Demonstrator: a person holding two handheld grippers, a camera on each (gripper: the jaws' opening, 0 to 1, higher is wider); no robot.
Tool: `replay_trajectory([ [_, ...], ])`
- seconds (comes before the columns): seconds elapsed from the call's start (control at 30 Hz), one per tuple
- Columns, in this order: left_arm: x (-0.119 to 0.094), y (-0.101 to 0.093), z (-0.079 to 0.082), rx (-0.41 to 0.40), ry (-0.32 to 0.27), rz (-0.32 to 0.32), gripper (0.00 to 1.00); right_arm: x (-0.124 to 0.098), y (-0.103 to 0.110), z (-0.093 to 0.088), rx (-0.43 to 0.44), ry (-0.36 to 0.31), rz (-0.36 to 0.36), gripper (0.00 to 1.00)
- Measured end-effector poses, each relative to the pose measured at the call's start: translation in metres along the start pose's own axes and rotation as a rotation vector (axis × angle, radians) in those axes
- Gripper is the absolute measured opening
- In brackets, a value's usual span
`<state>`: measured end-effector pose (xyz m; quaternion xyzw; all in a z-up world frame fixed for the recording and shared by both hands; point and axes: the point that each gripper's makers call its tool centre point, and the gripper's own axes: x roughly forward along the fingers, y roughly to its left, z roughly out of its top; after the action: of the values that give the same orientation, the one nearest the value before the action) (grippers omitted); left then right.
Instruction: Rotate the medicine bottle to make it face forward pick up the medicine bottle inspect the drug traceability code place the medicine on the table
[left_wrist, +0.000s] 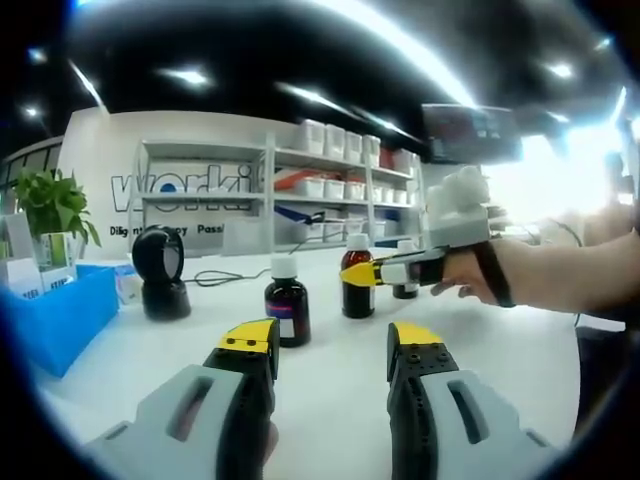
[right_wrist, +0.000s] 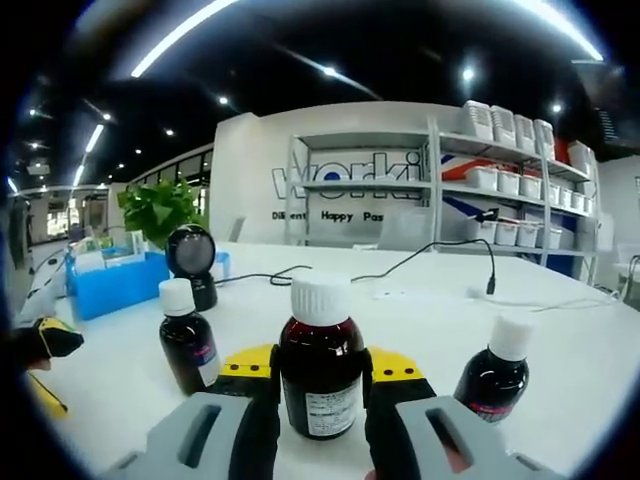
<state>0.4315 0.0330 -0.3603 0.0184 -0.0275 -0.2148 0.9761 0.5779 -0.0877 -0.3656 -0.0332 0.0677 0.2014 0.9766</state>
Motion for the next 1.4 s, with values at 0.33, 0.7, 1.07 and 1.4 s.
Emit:
replay_trajectory([
  [0.33,0.0,0.0,0.0,0.0,-0.001,0.0,0.34,-0.003,0.004,0.004,-0.027,-0.028,0.045,0.43],
  [0.7,0.0,0.0,-0.001,0.004,0.002,0.0,0.34,-0.012,0.001,0.016,-0.031,-0.052,0.179,0.47],
  [1.07,0.0,-0.001,-0.001,0.011,0.006,0.0,0.34,-0.012,0.005,0.012,-0.136,-0.002,0.397,0.45],
  [1.4,0.0,-0.002,0.0,0.008,0.003,-0.002,0.34,-0.009,0.004,0.01,-0.102,0.03,0.5,0.39],
])
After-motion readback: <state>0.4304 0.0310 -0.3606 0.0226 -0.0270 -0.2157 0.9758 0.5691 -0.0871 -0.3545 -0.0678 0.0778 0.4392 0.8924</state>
